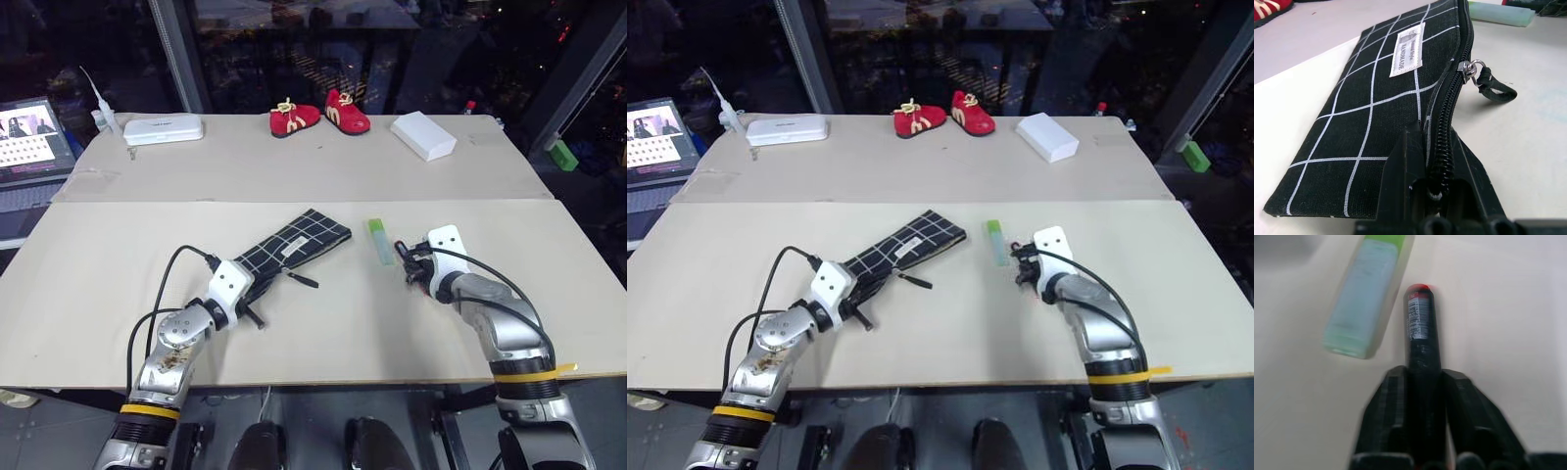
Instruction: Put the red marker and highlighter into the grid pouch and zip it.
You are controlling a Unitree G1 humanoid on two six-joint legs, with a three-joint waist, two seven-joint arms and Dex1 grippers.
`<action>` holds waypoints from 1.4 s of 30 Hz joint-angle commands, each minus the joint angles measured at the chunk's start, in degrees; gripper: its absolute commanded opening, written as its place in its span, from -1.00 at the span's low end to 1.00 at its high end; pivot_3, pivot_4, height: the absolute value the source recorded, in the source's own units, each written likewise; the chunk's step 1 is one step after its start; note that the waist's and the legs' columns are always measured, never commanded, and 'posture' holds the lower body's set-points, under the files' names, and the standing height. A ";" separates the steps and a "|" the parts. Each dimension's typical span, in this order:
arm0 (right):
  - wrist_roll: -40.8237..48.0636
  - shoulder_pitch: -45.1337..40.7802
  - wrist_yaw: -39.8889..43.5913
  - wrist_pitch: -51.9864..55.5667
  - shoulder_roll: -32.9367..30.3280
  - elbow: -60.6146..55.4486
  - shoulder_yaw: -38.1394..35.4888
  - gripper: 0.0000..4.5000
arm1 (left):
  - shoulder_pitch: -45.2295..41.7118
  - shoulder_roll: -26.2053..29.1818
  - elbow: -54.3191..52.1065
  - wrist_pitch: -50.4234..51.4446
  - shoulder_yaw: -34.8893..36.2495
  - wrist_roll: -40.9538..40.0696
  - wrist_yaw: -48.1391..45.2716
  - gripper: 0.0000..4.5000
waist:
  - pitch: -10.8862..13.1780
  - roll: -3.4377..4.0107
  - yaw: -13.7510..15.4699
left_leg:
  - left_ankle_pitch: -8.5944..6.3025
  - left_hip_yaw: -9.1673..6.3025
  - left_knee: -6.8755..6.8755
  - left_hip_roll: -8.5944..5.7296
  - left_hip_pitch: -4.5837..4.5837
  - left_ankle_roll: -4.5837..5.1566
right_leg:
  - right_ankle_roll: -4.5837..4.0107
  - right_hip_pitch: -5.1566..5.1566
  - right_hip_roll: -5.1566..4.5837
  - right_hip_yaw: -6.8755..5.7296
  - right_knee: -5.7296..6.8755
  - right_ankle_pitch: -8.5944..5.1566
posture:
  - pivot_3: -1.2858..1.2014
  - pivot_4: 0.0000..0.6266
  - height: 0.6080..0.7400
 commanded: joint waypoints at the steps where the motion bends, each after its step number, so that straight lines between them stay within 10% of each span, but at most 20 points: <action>1: -2.87 1.00 -2.03 -0.44 -1.60 1.76 -0.64 -0.76 | -0.47 0.49 -1.54 -0.79 0.69 -0.56 -0.21 -1.00 | 0.00 0.00 0.12 | 0.00 0.01 0.00 0.00 0.00 0.00 | 0.00 0.00 0.00 0.01 0.00 0.00 | 0.03 -0.52 1.00; 8: -0.69 -5.53 3.70 -14.34 -2.37 2.56 -2.14 -0.76 | -0.79 1.19 -2.13 0.06 1.86 -1.81 -1.00 -1.00 | 0.04 0.03 -0.19 | 0.00 0.03 0.00 -0.05 -0.08 0.00 | 0.00 -0.13 0.04 0.04 0.01 0.00 | 0.03 -0.52 1.00; 21: -17.50 -8.89 26.27 -61.25 -15.76 6.82 17.57 -0.76 | -1.36 2.20 -5.38 3.85 2.14 -4.86 -3.97 -1.00 | 0.12 0.07 -0.93 | -0.03 0.06 0.02 -0.01 -0.11 0.05 | 0.08 -0.14 0.03 0.06 0.00 -0.05 | 0.03 -0.52 1.00; 42: -21.94 -13.96 24.98 -68.32 -13.74 15.42 16.84 -0.76 | -1.07 3.59 -5.21 3.68 1.02 -4.23 -6.56 -1.00 | 0.12 0.07 -0.86 | -0.02 0.08 0.02 0.01 -0.07 0.03 | 0.05 -0.14 0.05 0.07 0.04 -0.04 | 0.03 -0.52 1.00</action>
